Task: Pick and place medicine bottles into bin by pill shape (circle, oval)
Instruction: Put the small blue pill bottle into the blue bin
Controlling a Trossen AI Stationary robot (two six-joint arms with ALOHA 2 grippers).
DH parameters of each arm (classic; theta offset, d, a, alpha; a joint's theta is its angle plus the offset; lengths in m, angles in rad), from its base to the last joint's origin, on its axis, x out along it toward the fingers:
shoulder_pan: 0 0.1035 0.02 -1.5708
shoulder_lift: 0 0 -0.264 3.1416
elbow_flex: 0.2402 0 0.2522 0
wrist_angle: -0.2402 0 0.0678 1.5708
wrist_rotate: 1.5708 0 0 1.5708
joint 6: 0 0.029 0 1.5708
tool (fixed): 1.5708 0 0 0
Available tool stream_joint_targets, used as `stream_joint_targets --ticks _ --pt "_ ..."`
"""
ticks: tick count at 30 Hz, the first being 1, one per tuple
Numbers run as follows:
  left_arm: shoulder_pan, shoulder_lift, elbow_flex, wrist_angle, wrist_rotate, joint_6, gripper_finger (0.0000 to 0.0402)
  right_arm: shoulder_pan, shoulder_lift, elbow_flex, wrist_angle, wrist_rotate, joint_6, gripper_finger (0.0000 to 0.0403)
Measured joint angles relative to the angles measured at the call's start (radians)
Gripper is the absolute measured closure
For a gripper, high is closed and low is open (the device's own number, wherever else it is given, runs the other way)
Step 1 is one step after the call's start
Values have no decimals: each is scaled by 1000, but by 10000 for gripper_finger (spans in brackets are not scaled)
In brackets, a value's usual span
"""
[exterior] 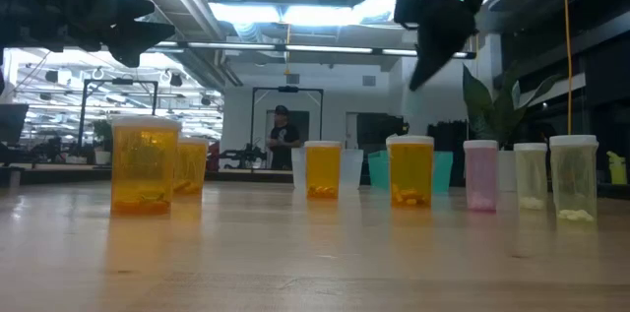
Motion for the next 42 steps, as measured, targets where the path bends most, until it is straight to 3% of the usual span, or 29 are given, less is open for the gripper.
stream_joint_targets --ticks 9,21,33,42 --pt "0 0 0 0 0 0 147 -232 24 32 65 0 -76 293" --pt "0 0 0 0 0 0 147 -429 259 32 107 -8 -89 293" --pt "0 0 0 0 0 0 147 -498 366 31 156 -12 -104 293" --pt "0 0 0 0 0 0 147 -498 367 31 179 -88 -126 293"
